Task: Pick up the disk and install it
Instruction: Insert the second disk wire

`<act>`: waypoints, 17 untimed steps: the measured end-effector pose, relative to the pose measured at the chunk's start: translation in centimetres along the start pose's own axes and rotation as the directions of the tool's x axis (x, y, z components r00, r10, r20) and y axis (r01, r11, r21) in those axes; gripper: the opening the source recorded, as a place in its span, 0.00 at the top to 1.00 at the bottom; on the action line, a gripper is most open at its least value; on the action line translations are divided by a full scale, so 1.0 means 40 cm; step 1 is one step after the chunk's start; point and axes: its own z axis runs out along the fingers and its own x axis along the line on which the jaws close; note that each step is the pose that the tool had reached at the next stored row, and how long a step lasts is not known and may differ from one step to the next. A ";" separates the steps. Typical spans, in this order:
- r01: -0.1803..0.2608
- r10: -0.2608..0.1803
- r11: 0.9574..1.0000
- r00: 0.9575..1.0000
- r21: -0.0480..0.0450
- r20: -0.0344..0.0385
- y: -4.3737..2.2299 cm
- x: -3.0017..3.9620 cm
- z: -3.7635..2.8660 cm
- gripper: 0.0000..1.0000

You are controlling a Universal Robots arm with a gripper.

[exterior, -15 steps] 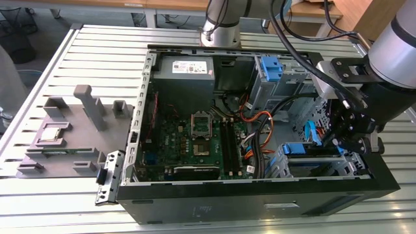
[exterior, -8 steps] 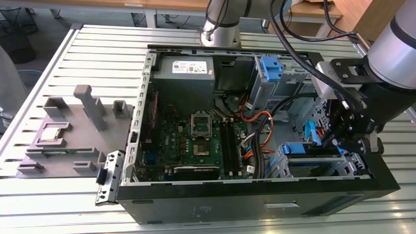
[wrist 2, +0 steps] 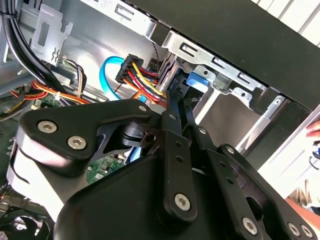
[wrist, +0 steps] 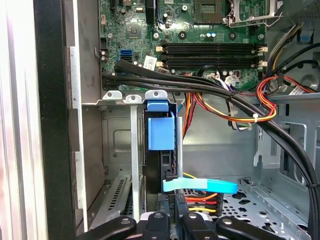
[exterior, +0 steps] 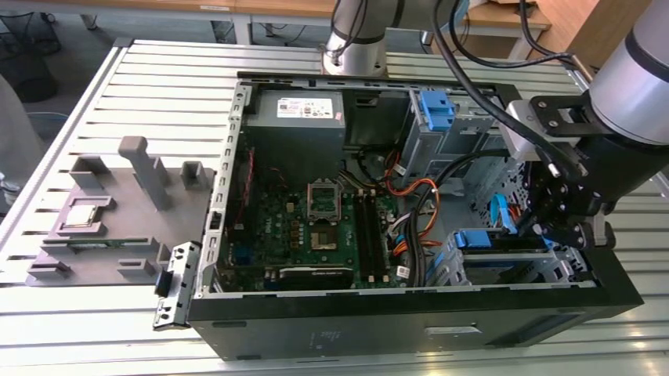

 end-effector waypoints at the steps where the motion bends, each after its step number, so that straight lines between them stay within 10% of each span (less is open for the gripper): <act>1: 0.000 0.000 1.000 1.000 0.000 0.000 0.000 0.000 0.000 0.83; 17: 0.000 0.000 1.000 1.000 0.000 0.000 0.001 0.000 0.010 0.83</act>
